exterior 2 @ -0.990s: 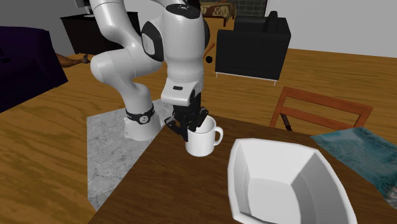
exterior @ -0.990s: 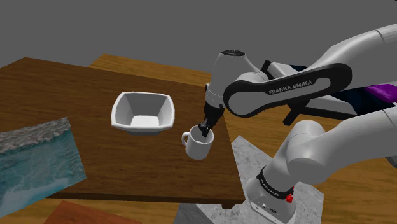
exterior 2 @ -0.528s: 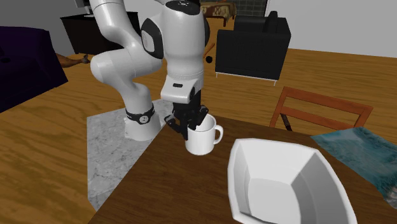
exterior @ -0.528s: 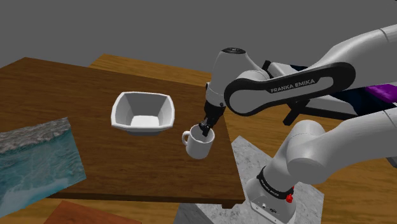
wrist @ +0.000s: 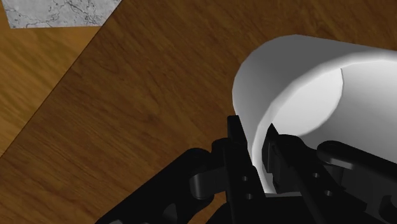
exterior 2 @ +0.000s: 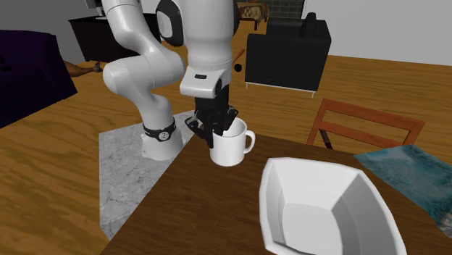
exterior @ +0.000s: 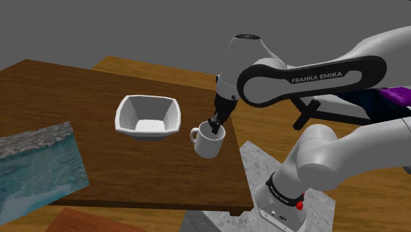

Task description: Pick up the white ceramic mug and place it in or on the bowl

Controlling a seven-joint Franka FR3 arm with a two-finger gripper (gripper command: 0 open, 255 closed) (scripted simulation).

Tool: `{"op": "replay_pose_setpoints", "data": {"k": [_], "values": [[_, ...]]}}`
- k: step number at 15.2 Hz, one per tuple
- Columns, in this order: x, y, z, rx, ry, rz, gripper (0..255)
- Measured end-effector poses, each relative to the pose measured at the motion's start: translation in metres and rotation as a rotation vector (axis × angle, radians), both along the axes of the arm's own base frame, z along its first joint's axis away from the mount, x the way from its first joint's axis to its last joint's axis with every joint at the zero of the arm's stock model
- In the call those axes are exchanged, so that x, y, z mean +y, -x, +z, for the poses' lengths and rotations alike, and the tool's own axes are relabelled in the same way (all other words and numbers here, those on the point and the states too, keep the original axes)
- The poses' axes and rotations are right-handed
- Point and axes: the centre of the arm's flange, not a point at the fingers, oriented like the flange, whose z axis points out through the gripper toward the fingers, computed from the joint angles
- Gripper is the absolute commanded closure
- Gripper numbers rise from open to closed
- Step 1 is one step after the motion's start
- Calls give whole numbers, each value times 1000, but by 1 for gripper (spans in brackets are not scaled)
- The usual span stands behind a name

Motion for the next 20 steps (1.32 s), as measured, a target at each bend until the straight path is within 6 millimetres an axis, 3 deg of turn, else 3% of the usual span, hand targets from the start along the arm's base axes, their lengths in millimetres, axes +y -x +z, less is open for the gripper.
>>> {"op": "replay_pose_setpoints", "data": {"k": [20], "values": [[0,0,105,0,0,0,255]]}}
